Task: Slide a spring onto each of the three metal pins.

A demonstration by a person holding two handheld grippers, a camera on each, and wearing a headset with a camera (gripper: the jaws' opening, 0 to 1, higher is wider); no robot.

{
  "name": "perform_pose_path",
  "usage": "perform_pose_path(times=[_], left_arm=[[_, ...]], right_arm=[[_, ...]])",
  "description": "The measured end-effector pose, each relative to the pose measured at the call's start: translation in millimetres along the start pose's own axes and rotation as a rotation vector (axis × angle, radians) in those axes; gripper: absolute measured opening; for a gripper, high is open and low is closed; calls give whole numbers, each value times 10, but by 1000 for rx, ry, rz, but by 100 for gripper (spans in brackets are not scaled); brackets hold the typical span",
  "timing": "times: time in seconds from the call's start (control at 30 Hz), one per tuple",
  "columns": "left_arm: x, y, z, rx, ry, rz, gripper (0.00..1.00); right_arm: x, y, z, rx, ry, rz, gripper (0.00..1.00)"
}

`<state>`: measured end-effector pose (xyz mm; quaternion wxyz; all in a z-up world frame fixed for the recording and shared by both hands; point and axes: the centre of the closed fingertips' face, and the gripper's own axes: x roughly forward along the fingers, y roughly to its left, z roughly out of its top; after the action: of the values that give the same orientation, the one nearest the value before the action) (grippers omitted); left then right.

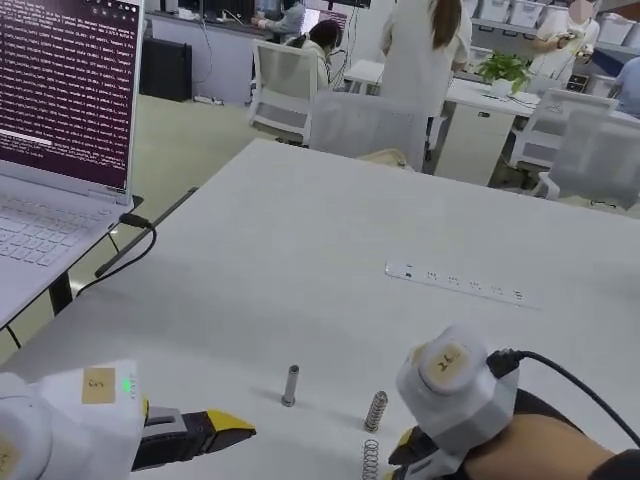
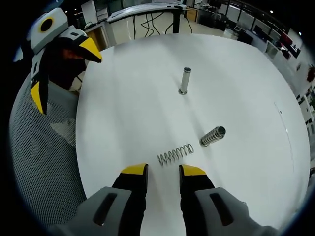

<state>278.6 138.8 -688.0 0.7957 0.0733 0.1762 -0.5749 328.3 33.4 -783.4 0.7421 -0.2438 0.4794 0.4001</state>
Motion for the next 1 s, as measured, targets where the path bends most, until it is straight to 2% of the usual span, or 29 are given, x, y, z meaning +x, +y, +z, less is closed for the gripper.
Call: perform_pose_path(times=[0.2, 0.5, 0.67, 0.77, 0.87, 1.0], left_arm=[[5, -9, -15, -3, 2, -1, 53], [1, 19, -31, -7, 3, 5, 52], [-9, 33, -35, -12, -1, 9, 52], [-19, 39, -42, -15, -2, 10, 51], [-26, 46, -50, -17, -1, 11, 51], [-30, 47, -46, -16, -2, 8, 51]], right_arm=[[93, 8, 41, 48, -22, 0, 26], [179, -44, 81, 76, -18, -33, 27], [234, -13, 105, 54, -11, -32, 26], [241, -39, 96, -19, 9, -55, 21], [242, -25, 119, 19, -3, -39, 22], [232, -46, 108, 21, -1, -47, 22]])
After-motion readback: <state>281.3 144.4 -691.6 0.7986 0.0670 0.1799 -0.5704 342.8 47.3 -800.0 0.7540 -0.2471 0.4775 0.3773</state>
